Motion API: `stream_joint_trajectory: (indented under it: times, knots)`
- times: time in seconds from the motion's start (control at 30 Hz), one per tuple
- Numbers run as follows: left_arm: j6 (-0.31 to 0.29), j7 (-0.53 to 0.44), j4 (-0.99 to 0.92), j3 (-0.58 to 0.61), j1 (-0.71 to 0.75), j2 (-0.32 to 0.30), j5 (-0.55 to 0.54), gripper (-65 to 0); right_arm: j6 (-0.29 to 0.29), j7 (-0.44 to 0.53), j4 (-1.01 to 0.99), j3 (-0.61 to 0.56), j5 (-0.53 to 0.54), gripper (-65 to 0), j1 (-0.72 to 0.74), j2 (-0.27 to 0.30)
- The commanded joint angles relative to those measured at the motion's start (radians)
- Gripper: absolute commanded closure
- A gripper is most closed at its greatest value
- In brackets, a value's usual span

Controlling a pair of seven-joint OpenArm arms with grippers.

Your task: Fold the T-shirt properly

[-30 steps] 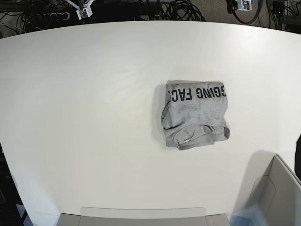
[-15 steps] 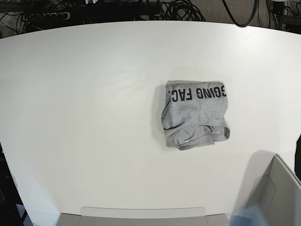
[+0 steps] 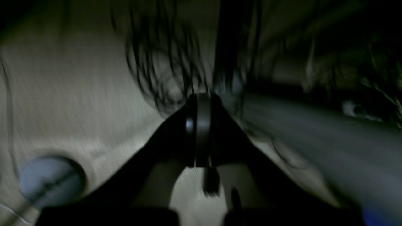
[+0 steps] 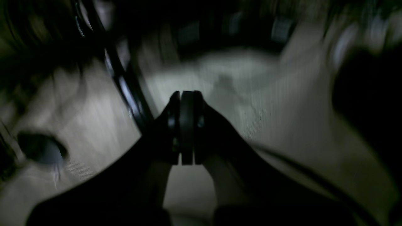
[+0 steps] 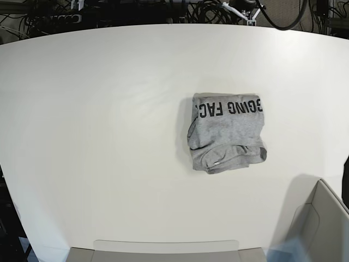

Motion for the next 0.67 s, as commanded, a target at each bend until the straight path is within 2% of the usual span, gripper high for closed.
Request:
stream_joint_trajectory:
  times: [0.0,0.07,0.13,0.23,0.33,0.4,0.63]
  knots:
    - [0.051,0.071,-0.010,0.003,0.017,-0.005,-0.002,0.0,0.004,-0.015,0.004,-0.025,-0.003,0.0,0.019,0.020]
    - [0.091,0.203,-0.010,0.006,0.004,0.014,-0.002,-2.5,-0.030,-0.061,0.004,-0.084,-0.001,0.0,0.037,0.031]
    - [0.098,0.283,-0.010,0.001,0.006,0.020,-0.004,-4.8,-0.126,-0.064,0.004,-0.141,-0.001,0.0,0.043,0.029]
    - [0.098,0.298,-0.010,-0.002,0.017,0.023,-0.007,-6.6,-0.295,-0.067,0.004,-0.250,-0.001,0.0,0.042,0.020]
    - [0.098,0.298,-0.010,-0.002,0.018,0.023,-0.007,-8.2,-0.398,-0.067,0.004,-0.335,-0.001,0.0,0.046,-0.002]
    - [0.098,0.300,-0.010,-0.002,0.018,0.023,-0.007,-8.6,-0.424,-0.067,0.004,-0.367,-0.001,0.0,0.046,-0.008]
    - [0.098,0.306,-0.010,-0.003,0.013,0.024,-0.008,-8.8,-0.422,-0.069,0.004,-0.387,0.002,0.0,0.071,-0.041]
